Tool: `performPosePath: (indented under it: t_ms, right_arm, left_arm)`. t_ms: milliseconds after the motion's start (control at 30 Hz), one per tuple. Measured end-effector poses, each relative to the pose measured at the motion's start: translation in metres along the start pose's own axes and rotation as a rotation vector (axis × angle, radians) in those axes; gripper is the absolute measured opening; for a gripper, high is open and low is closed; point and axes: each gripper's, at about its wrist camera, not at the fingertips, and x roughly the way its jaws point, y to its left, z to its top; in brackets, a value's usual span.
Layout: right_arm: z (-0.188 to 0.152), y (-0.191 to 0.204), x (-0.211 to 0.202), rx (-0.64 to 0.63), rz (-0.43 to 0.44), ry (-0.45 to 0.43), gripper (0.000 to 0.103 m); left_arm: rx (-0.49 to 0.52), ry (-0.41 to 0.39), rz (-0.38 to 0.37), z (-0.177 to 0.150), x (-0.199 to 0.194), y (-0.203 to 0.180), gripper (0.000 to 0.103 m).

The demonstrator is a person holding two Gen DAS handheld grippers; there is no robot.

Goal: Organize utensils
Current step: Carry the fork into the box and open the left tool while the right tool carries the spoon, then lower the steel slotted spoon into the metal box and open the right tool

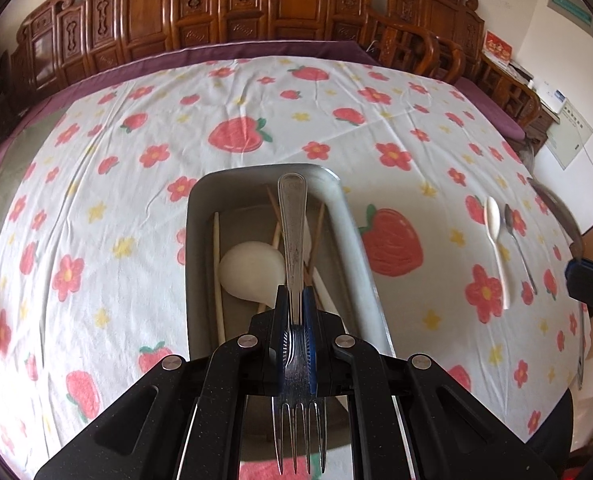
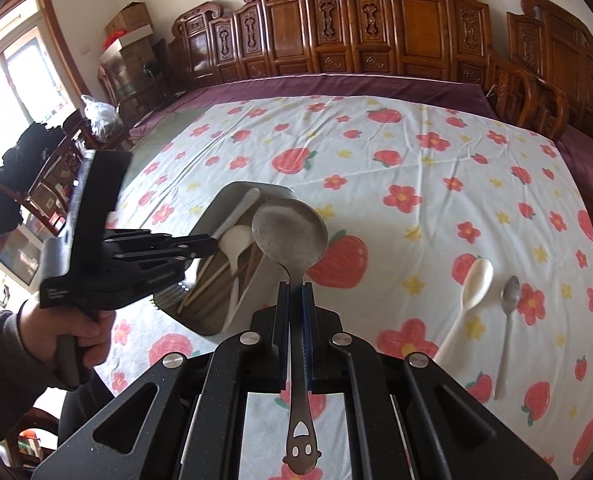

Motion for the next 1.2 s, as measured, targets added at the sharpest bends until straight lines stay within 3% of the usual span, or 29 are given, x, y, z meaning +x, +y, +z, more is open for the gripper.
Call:
performPosePath:
  t_ms: [367,533,1200]
  right_arm:
    - [0.006,0.012,0.019,-0.020,0.009,0.033,0.007]
    - [0.006,0.015,0.026,-0.017,0.009,0.041,0.007]
    - [0.032,0.050,0.077,0.050,0.110,0.054,0.007]
  left_arm:
    - [-0.020,0.021,-0.012,0.001,0.016,0.007,0.007]
    - [-0.026,-0.006,-0.015,0.001,0.011,0.011,0.007]
    - [-0.049,-0.102,0.035,-0.020,-0.057,0.059,0.007]
